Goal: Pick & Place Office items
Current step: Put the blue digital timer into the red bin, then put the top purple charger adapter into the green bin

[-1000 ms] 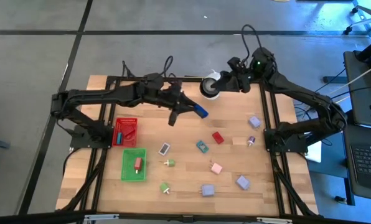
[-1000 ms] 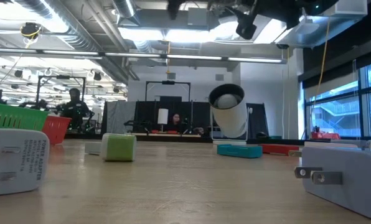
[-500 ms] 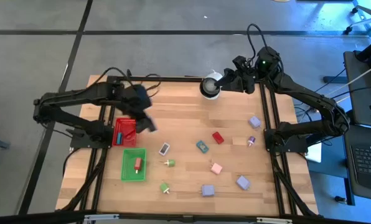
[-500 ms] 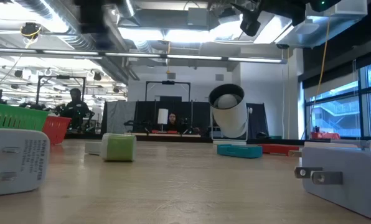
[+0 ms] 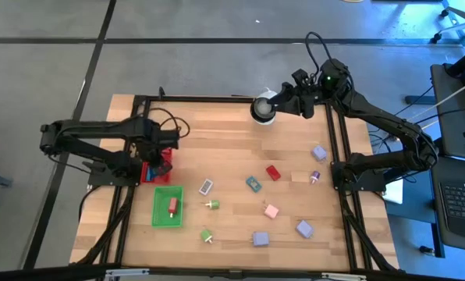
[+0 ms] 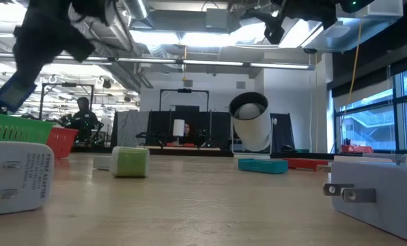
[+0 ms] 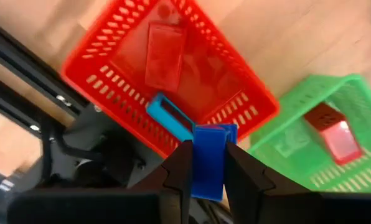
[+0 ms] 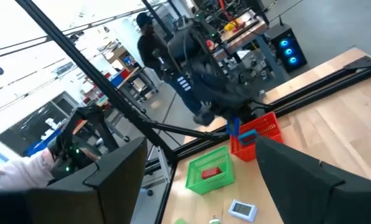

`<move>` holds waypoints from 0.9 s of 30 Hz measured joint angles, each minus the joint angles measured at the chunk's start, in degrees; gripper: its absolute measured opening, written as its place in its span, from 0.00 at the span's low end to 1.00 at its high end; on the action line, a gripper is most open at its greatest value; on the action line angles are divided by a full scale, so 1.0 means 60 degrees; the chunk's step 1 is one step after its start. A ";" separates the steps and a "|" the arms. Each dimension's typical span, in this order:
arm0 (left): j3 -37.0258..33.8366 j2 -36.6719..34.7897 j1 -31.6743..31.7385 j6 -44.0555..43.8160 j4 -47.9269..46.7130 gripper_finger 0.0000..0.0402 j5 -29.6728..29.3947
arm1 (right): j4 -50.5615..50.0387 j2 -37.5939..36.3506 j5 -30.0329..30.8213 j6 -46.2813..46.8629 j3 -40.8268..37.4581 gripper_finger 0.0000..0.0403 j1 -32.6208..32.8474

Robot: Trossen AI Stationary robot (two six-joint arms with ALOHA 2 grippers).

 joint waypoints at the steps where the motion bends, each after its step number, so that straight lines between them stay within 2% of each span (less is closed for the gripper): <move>1: -0.0242 0.0000 0.0017 -0.0004 0.0193 0.16 0.0018 | 0.0004 0.0000 0.0007 0.0016 0.0000 0.75 0.0000; 9: -0.1593 0.0000 0.0328 0.0000 0.1776 0.16 0.0009 | 0.0001 0.0004 0.0022 0.0052 0.0000 0.75 0.0000; 15: -0.1888 -0.0001 0.0381 0.0010 0.2017 0.18 -0.0104 | 0.0000 0.0006 0.0273 0.0056 0.0000 0.75 0.0000; 24: -0.1888 -0.0004 0.0381 -0.0568 0.2009 0.34 -0.0212 | 0.0000 0.0007 0.0273 0.0051 0.0000 0.75 0.0000; 27: -0.1888 -0.0001 0.0385 -0.0576 0.2003 0.40 0.0021 | 0.0000 0.0007 0.0273 0.0045 0.0000 0.75 0.0000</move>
